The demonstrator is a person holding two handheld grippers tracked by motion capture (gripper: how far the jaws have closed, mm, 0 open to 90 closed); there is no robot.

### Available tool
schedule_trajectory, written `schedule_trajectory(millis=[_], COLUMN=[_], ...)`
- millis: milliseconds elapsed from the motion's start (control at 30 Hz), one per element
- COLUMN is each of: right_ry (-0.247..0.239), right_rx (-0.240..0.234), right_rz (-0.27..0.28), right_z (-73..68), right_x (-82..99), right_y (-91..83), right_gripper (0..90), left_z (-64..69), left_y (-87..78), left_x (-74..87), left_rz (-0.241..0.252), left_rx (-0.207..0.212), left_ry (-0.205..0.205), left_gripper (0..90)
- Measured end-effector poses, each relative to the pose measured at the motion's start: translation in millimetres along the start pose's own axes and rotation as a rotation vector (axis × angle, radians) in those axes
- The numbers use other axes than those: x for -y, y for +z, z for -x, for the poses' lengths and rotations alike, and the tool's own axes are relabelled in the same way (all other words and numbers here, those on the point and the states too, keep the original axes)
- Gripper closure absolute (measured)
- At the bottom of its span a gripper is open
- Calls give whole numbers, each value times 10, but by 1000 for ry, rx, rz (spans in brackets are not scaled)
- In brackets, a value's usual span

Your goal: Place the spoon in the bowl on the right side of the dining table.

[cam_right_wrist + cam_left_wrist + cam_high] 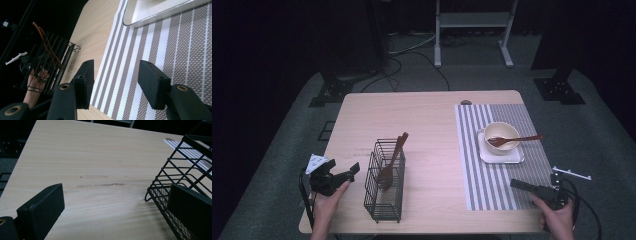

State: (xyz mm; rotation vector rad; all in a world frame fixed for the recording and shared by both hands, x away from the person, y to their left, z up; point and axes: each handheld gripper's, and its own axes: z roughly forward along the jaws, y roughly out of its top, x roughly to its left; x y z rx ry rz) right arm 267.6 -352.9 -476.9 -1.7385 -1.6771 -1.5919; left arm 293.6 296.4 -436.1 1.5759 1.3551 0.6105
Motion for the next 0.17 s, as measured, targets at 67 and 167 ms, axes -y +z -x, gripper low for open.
schedule_trajectory(millis=[67, 167], right_ry=[-13, -60], right_rx=[2, -22], right_rz=[6, 71], right_z=[6, 31], right_x=[23, 93], right_y=[6, -8], right_gripper=[441, 417], left_z=[3, 2], left_y=[0, 1], left_x=[-2, -6], left_rz=[1, 5], left_rx=[1, 0], left_ry=[2, 4], left_gripper=[2, 2])
